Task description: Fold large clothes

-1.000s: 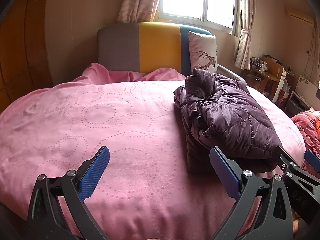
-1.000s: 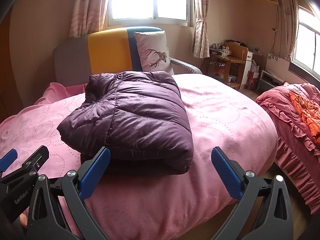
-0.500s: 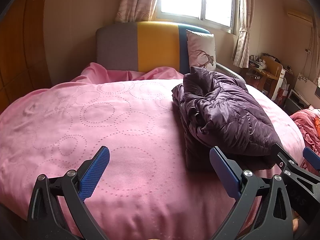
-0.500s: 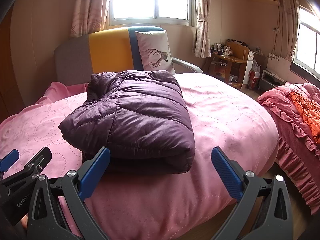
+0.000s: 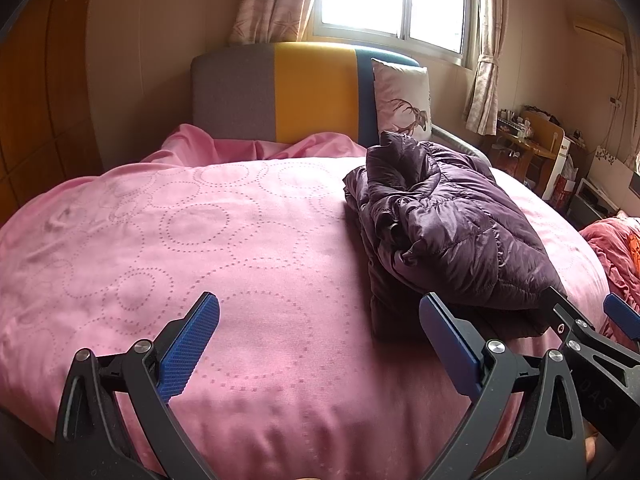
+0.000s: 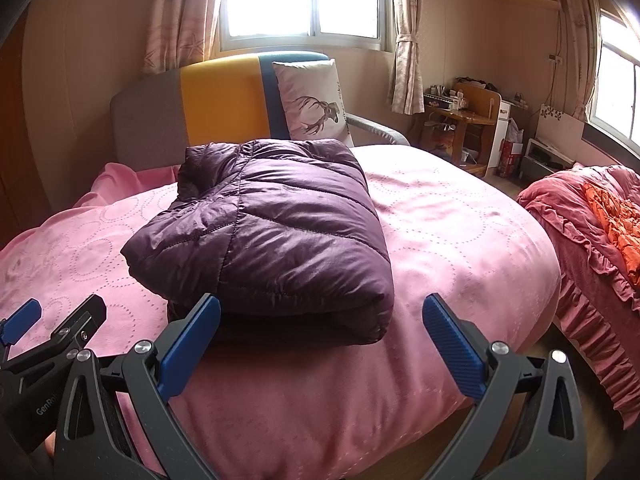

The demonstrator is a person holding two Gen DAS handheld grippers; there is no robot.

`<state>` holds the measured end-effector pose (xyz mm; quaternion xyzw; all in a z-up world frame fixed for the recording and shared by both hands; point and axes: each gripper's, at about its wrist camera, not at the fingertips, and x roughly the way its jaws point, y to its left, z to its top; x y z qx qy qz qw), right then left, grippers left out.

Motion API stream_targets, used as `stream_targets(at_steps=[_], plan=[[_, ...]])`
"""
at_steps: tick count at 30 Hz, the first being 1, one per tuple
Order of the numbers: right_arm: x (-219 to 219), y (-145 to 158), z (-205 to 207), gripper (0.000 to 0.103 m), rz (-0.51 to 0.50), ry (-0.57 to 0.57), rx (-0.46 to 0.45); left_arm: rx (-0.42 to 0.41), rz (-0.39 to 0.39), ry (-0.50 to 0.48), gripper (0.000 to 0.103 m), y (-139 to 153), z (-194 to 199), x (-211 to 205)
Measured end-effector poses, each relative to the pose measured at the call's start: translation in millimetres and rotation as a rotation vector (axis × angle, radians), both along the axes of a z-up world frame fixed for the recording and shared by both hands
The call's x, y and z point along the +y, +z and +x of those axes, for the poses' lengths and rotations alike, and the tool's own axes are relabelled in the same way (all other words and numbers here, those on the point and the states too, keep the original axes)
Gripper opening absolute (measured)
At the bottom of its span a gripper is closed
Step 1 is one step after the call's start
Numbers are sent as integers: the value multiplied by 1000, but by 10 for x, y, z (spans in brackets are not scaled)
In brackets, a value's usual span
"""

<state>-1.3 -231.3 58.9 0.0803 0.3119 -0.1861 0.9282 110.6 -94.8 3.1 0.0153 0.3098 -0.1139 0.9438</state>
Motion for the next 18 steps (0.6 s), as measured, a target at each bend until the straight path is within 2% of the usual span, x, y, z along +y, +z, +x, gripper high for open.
stream_targets(at_steps=[18], plan=[[-1,9,4,101,4,6,0,-1,1,-2,99,11,7,12]])
